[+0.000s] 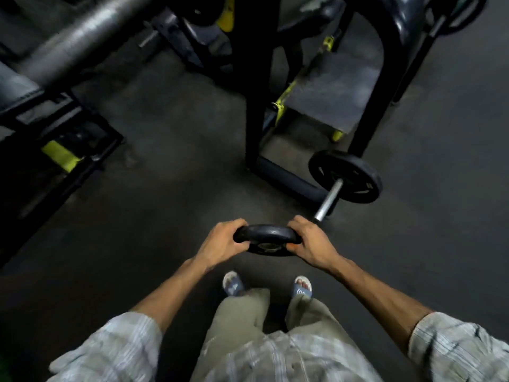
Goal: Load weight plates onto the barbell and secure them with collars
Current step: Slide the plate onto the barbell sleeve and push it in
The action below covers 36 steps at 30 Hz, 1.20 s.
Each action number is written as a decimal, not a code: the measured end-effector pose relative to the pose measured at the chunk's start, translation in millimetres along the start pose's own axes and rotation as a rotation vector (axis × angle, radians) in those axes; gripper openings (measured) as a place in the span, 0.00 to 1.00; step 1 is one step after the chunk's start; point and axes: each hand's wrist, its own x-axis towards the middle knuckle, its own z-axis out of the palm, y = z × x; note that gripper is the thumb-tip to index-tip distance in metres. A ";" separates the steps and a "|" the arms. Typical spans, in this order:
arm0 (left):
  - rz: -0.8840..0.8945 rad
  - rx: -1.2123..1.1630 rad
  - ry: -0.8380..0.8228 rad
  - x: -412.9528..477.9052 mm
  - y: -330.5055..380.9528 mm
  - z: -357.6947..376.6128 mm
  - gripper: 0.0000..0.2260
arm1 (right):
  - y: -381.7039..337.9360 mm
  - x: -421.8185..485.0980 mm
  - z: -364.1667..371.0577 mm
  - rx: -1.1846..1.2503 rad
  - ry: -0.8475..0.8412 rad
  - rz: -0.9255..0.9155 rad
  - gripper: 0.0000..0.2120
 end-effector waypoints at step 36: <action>0.416 0.075 0.673 -67.3 -97.5 -467.8 0.24 | -458.3 181.7 -75.9 0.089 0.533 -0.593 0.10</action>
